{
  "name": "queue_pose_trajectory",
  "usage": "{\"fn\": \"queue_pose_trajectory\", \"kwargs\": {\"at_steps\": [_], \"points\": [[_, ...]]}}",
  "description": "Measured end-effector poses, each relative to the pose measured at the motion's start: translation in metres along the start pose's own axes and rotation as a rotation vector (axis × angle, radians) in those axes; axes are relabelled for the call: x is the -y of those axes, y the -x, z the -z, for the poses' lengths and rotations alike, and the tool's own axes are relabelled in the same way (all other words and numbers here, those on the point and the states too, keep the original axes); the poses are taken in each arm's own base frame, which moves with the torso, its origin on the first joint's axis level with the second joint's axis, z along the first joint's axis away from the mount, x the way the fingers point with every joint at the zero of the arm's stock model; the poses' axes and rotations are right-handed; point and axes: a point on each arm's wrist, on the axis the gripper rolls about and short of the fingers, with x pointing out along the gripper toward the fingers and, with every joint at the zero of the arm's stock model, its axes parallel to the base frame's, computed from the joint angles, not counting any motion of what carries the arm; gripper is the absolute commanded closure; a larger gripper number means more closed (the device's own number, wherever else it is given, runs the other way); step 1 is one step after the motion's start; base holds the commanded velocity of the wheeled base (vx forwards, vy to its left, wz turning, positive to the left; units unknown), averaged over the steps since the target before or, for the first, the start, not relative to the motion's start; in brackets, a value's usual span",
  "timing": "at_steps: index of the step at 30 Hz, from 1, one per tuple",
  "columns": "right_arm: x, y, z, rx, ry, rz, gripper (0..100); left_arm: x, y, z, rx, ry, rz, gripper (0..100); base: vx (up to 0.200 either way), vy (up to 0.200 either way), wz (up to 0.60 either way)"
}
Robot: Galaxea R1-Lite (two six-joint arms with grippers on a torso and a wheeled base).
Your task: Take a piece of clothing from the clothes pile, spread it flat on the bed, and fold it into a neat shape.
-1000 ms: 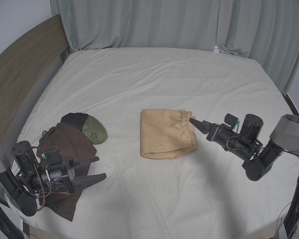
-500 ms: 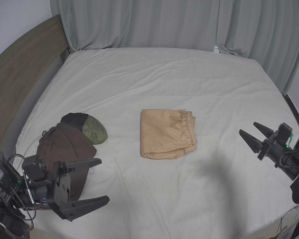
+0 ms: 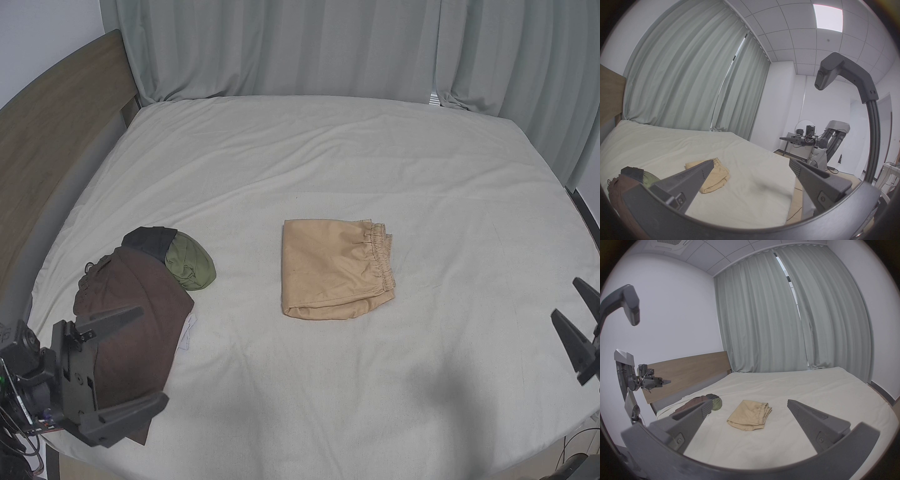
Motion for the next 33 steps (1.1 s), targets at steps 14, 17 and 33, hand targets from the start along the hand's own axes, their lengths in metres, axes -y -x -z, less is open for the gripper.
{"fn": "queue_pose_trajectory", "kwargs": {"at_steps": [14, 17, 33], "points": [[-0.028, 0.085, 0.035, -0.084, -0.013, 0.078, 0, 0.047, 0.054, 0.011, -0.128, 0.106, -0.017, 0, 0.000, 0.000, 0.00], [-0.029, 0.094, 0.048, -0.124, -0.016, 0.176, 0, 0.057, 0.071, 0.019, -0.148, 0.123, -0.072, 0, 0.000, 0.000, 0.00], [-0.032, 0.110, 0.063, -0.105, 0.108, 0.329, 0, 0.088, 0.121, 0.058, -0.124, -0.069, -0.886, 0, 0.000, 0.000, 0.00]]}}
